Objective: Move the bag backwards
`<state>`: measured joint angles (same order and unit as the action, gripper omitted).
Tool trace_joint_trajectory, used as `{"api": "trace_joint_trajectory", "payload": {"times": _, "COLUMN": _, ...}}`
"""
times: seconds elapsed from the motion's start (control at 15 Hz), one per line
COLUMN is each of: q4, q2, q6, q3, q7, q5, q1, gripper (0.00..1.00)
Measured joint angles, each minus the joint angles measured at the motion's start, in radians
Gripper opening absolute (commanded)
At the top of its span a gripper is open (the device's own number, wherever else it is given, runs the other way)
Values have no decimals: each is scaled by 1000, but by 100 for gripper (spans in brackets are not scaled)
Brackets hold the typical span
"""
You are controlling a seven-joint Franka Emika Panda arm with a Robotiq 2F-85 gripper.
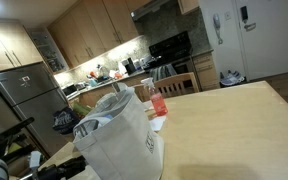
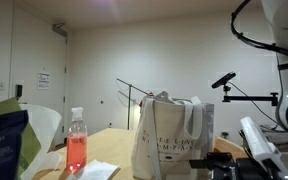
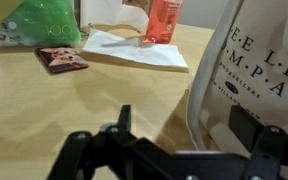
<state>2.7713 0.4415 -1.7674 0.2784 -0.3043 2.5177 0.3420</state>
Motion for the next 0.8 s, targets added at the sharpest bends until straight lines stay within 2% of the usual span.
{"api": "trace_joint_trajectory", "payload": {"times": 0.33, "q4": 0, "q2": 35, "q6": 225, "q3": 2, "q7": -2, "q5": -187, "q1": 27, "gripper": 100}}
{"api": "trace_joint_trajectory", "payload": {"times": 0.47, "q4": 0, "q2": 47, "q6": 279, "q3": 6, "q7": -2, "q5": -225, "q1": 37, "gripper": 100}}
{"api": "trace_joint_trajectory", "payload": {"times": 0.6, "q4": -1, "q2": 45, "q6": 263, "q3": 16, "q7": 17, "q5": -179, "q1": 36, "gripper": 100}}
{"api": "trace_joint_trajectory", "payload": {"times": 0.8, "q4": -2, "q2": -3, "q6": 157, "q3": 16, "q7": 80, "q5": -29, "q1": 17, "gripper": 100}}
